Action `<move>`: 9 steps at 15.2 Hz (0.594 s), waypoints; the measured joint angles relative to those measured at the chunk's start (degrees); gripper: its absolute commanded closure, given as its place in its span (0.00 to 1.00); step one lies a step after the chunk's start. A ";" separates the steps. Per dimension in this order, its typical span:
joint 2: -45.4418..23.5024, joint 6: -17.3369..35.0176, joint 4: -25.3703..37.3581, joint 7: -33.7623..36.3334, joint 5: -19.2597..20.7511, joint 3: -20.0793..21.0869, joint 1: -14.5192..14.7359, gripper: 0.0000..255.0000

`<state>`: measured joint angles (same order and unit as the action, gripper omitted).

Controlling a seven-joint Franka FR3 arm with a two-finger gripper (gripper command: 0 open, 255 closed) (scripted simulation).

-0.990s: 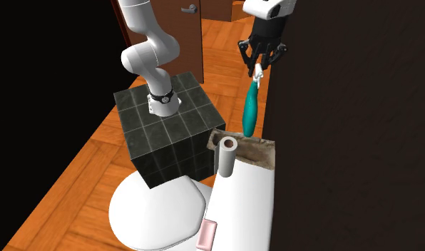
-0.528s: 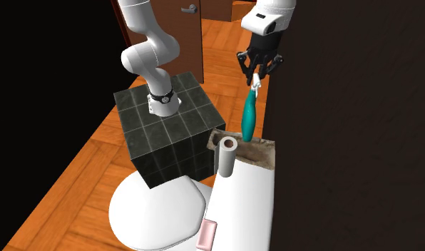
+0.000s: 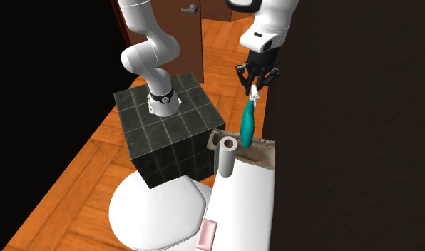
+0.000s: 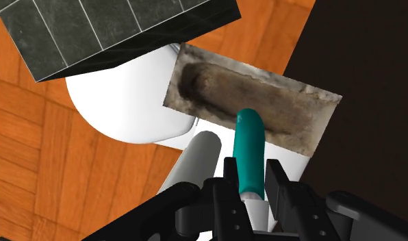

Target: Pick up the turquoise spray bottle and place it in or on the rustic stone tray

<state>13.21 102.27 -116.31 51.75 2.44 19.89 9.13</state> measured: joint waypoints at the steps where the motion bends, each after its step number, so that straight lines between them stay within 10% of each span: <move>1: 0.07 0.76 -0.83 0.00 -0.01 -0.02 0.00 1.00; 9: -0.75 6.88 -6.22 0.96 0.25 0.40 0.15 1.00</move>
<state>12.46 109.15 -122.53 52.71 2.69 20.30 9.28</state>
